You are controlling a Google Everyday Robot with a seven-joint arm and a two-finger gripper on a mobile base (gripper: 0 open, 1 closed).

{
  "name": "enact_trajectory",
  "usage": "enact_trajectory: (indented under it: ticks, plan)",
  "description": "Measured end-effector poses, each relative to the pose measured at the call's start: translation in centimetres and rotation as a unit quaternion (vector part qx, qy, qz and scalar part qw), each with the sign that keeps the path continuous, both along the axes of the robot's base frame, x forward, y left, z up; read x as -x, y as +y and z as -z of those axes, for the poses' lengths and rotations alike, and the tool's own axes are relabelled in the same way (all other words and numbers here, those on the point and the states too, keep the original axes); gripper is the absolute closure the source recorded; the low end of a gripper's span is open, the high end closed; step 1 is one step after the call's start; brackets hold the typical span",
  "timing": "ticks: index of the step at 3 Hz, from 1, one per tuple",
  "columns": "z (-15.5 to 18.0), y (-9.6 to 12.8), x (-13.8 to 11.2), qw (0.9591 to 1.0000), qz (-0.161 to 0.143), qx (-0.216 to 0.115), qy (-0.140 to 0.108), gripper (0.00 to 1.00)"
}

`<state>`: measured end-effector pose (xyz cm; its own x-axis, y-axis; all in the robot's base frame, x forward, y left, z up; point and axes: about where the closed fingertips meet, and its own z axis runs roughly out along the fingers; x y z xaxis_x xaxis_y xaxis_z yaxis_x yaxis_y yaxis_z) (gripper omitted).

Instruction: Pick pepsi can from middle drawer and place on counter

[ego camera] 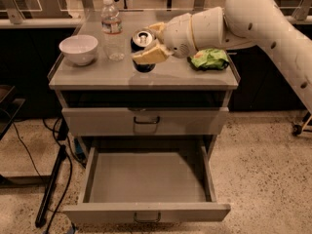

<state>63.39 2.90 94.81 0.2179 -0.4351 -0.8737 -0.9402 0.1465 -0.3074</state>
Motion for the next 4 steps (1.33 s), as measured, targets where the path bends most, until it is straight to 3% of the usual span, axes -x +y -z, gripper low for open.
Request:
enact_trajectory:
  ticks: [1,3,4]
  plan:
    - [1.5,-0.3,-0.9,0.9995,0.006,-0.012,0.029,1.00]
    - [-0.2,-2.0,-4.2,0.9993,0.013,-0.006,0.034,1.00]
    - [-0.3,-2.6,-5.5,0.9985,0.004,-0.018,0.051,1.00]
